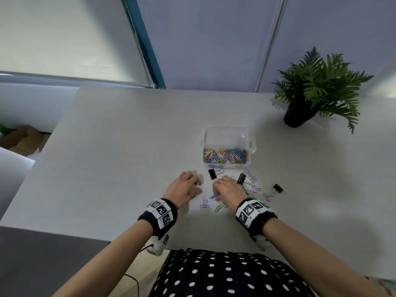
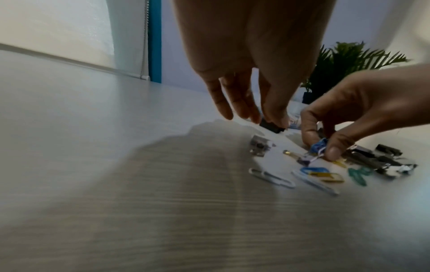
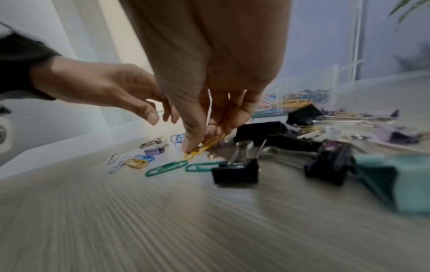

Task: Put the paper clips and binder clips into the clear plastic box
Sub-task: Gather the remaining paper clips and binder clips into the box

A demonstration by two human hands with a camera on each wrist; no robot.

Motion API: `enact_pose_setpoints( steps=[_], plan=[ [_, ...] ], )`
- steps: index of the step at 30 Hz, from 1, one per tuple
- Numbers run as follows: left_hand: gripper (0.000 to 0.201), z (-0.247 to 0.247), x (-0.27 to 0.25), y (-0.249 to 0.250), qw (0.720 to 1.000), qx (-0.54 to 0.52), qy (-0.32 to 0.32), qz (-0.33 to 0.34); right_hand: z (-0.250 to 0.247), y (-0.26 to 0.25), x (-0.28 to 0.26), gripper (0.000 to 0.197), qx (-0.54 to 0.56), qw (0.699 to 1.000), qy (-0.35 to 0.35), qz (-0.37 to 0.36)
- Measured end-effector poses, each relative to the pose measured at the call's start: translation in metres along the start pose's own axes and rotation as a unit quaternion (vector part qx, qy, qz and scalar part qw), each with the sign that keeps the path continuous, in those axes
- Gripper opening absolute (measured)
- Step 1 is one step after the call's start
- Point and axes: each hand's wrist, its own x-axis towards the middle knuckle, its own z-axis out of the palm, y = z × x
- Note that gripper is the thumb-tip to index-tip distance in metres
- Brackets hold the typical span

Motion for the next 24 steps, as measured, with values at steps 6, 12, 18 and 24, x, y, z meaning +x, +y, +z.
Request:
enact_pose_setpoints(
  steps=[6,12,18,24],
  plan=[
    [0.016,0.015,-0.021,-0.007,0.978,-0.02,-0.05,0.203,-0.005,0.012,-0.006,0.012,0.181,0.98,0.05,0.061],
    [0.041,0.028,-0.029,-0.014,0.979,0.045,-0.099,0.17,-0.013,0.02,-0.011,0.016,0.313,0.945,0.054,0.073],
    [0.017,0.03,-0.023,0.005,0.992,-0.033,-0.052,0.112,-0.011,0.023,-0.014,0.014,0.343,0.934,0.047,0.083],
    [0.01,0.025,-0.018,0.024,0.988,0.103,-0.051,0.106,-0.01,0.024,-0.014,0.011,0.354,0.928,0.065,0.095]
  ],
)
